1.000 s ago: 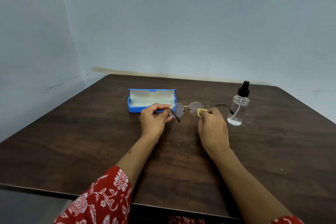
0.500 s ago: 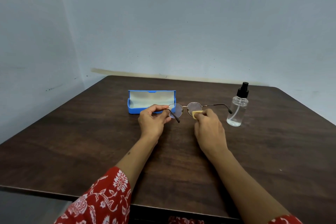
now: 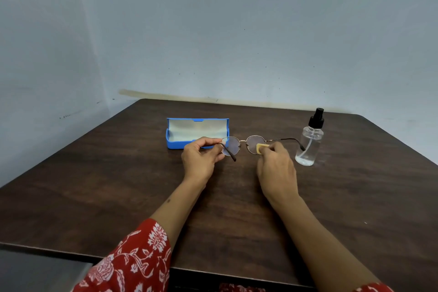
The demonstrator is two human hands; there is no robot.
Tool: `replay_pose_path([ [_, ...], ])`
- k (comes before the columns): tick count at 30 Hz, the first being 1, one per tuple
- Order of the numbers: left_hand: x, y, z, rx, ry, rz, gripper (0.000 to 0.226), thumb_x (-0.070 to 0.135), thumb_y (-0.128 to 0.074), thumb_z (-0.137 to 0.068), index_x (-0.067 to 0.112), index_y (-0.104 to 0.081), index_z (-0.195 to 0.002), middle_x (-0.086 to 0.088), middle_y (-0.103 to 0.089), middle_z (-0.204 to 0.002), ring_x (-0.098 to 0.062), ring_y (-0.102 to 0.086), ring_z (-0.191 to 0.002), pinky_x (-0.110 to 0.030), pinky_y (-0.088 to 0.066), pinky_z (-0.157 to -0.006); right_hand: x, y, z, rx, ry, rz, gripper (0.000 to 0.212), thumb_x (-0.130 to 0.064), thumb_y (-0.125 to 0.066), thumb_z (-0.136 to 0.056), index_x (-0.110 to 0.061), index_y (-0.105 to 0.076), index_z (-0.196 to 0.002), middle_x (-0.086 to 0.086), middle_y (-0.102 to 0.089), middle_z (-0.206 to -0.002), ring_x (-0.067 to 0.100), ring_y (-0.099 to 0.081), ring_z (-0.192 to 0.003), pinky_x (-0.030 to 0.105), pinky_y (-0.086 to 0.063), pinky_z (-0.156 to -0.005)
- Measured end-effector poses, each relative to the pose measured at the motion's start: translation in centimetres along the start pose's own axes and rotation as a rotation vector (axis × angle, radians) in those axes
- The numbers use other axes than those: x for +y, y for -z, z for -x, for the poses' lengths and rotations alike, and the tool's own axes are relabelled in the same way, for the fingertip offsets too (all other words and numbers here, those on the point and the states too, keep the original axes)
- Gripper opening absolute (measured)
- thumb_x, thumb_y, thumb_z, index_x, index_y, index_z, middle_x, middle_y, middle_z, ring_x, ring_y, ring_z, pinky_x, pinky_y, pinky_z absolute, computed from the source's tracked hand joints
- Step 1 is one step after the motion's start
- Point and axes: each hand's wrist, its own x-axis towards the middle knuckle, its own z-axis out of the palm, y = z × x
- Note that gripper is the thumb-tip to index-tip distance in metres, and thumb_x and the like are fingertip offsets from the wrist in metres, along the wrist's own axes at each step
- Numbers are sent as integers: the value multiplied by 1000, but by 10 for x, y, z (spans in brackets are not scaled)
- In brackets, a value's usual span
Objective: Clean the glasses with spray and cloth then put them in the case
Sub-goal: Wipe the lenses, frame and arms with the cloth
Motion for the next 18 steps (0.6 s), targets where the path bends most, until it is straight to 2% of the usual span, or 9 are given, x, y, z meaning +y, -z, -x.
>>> replay_pose_path([
  [3, -1, 0, -1, -6, -7, 8, 6, -1, -70, -80, 5, -70, -83, -6, -70, -89, -11, -70, -73, -28, -60, -67, -4, -2, 0, -3, 77, -14, 28, -8, -44, -93, -6, -61, -115, 9, -52, -114, 27, -51, -103, 36, -46, -75],
  [9, -3, 0, -1, -33, -18, 7, 5, -1, -71, -79, 3, -71, -82, -5, -70, -86, -9, -70, -68, -25, -60, -65, 0, -1, 0, 49, -77, 8, 28, -3, -43, -91, -7, -59, -113, 10, -52, -113, 29, -51, -103, 33, -42, -68],
  [14, -3, 0, -1, -53, -35, 0, 6, 0, -71, -78, 1, -71, -85, -3, -69, -86, -5, -70, -68, -26, -60, -65, -7, -2, 1, 41, 61, -55, 27, -5, -45, -92, -3, -61, -115, 14, -52, -113, 32, -54, -98, 40, -46, -72],
  [18, -4, 0, 0, -68, -57, -9, 5, 1, -72, -77, 4, -71, -81, -5, -70, -86, -7, -70, -69, -26, -60, -65, -3, -1, 0, 58, -32, -31, 26, -3, -45, -91, -3, -59, -113, 12, -51, -113, 30, -53, -98, 37, -43, -68],
])
